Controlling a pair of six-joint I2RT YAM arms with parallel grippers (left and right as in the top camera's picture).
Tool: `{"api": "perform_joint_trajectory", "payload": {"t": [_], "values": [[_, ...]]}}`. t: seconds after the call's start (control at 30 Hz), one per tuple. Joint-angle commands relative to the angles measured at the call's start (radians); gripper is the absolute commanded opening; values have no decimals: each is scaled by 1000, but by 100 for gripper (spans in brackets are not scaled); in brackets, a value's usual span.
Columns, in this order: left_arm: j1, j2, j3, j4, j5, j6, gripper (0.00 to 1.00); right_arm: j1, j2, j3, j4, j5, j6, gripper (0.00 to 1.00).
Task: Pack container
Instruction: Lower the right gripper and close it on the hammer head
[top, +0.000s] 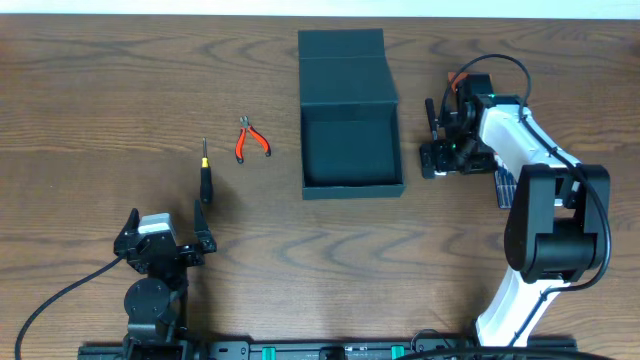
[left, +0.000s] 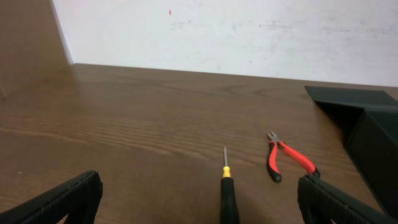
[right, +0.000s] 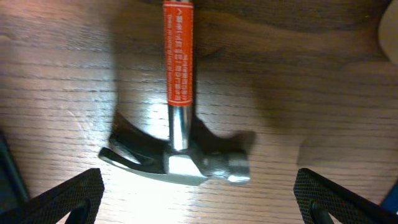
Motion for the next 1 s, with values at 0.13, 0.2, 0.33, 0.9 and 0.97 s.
{"api": "perform_joint_trajectory", "payload": {"t": [0.13, 0.2, 0.33, 0.9, 0.97], "values": [[5, -6, -26, -16, -19, -2, 99, 6, 8, -3, 3, -17, 119, 99], [5, -6, -26, -16, -19, -2, 99, 5, 8, -3, 3, -17, 143, 99], [5, -6, -26, -16, -19, -2, 99, 6, 8, -3, 3, -17, 162, 99], [5, -6, -26, -16, -19, -2, 98, 5, 34, -3, 37, -36, 142, 99], [5, -6, -26, -16, -19, -2, 99, 6, 47, -3, 37, -35, 142, 99]]}}
